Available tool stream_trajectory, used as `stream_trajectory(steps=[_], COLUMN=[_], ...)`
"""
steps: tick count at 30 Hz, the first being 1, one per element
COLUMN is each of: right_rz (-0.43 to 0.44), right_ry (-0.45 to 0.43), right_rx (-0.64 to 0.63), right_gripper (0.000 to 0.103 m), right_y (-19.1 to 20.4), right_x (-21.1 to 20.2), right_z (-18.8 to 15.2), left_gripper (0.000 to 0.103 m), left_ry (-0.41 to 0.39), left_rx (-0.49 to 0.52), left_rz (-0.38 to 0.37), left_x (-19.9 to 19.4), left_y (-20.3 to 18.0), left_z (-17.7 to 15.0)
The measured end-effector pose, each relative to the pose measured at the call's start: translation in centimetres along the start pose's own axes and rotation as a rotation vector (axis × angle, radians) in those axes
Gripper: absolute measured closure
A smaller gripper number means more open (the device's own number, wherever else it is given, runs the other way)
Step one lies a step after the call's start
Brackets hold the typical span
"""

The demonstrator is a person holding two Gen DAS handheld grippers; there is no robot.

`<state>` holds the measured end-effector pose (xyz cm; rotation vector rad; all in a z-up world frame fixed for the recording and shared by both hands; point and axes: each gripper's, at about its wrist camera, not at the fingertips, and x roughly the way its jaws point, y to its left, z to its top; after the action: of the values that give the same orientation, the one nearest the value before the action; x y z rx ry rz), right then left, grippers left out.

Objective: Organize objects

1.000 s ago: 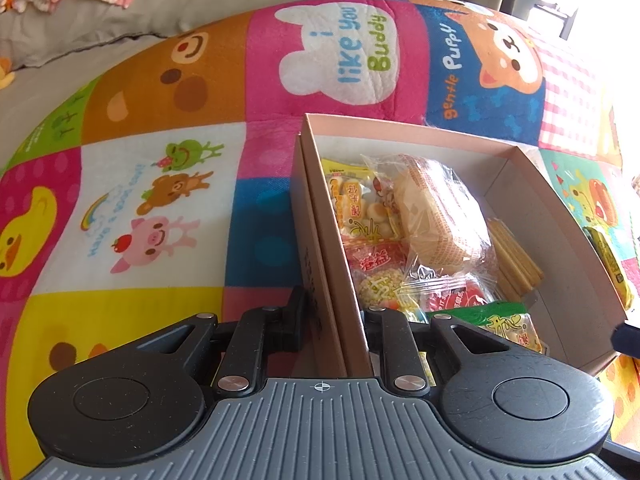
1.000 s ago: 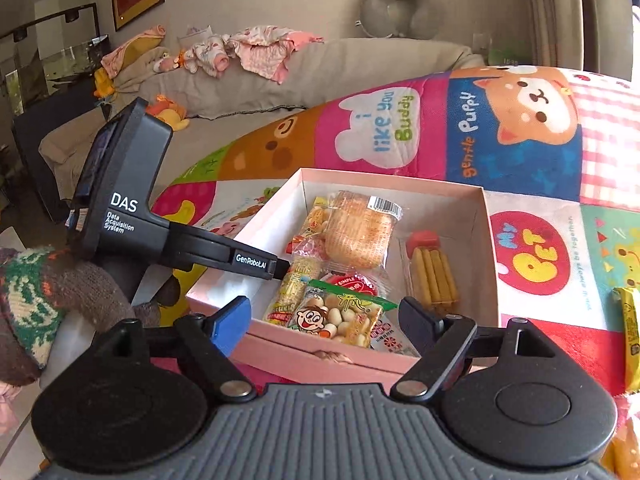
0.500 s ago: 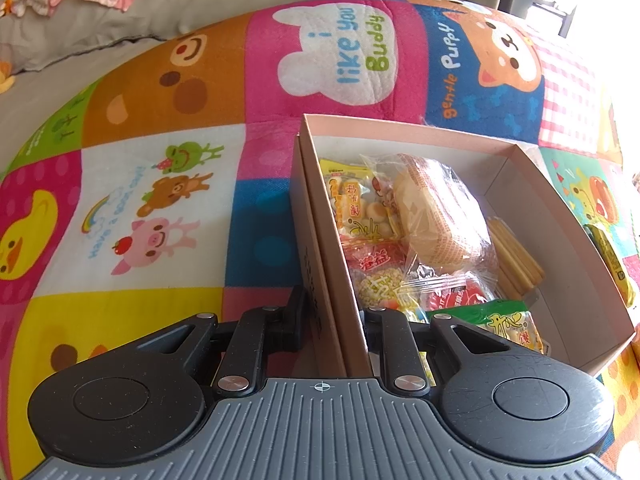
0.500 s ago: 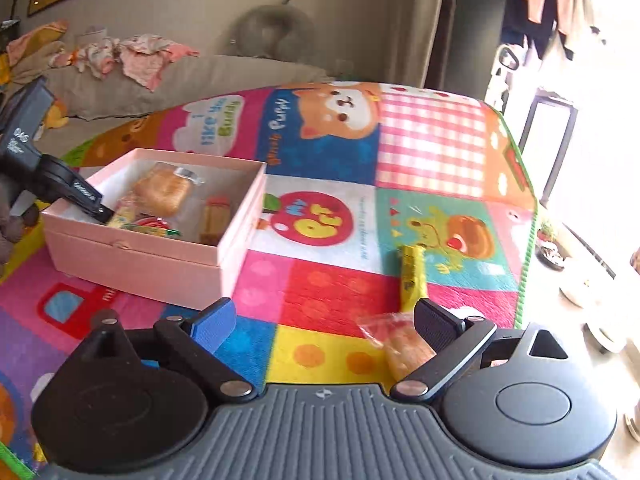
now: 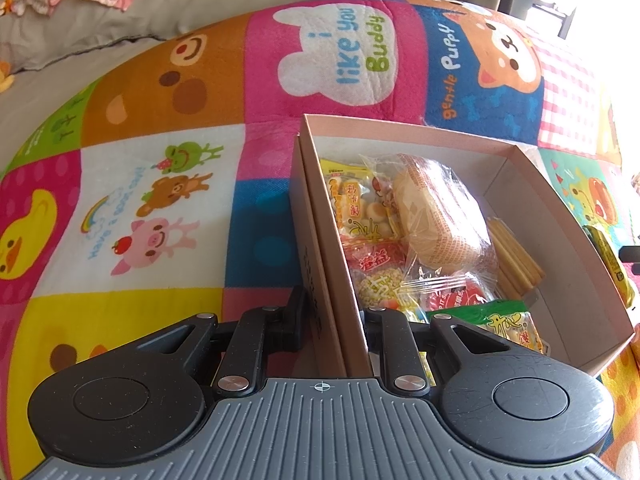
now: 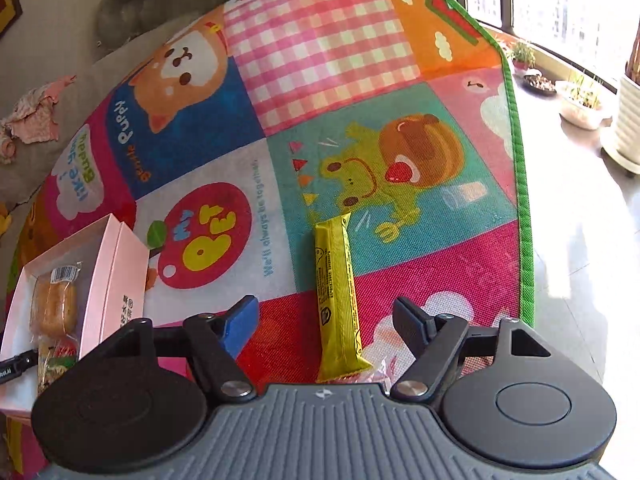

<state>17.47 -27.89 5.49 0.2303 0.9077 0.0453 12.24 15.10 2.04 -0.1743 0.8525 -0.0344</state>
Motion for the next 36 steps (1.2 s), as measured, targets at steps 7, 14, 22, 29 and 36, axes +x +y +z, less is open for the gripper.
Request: stream_trajectory(steps=[7,14,22,29,36], right_rz=[-0.142,0.025,0.173,0.133,0.073], right_ry=[0.083,0.108,0.13,0.087,-0.076], right_rx=[-0.127,-0.161,-0.203,-0.186,-0.253], right_gripper=[0.067,0.08,0.08,0.079,0.039], right_y=[2.5,6.4,8.6,6.6,5.2], right_x=[5.4,4.0,-0.4,-5.1,-9.6], right_z=[1.5,-0.3,-7.0,-12.8,-15.6], left_gripper=[0.082,0.082,0.082,0.082,0.082], left_ry=[-0.002,-0.006,-0.006,-0.007,-0.007], left_rx=[0.006,0.007,0.008,0.011,0.01], left_rz=[-0.001,0.0,0.001,-0.001,0.002], left_x=[0.0,0.0,0.0,0.0,0.0], left_y=[0.0,-0.1,-0.1,0.0,-0.1], left_z=[0.0,-0.1,-0.1,-0.1,-0.1])
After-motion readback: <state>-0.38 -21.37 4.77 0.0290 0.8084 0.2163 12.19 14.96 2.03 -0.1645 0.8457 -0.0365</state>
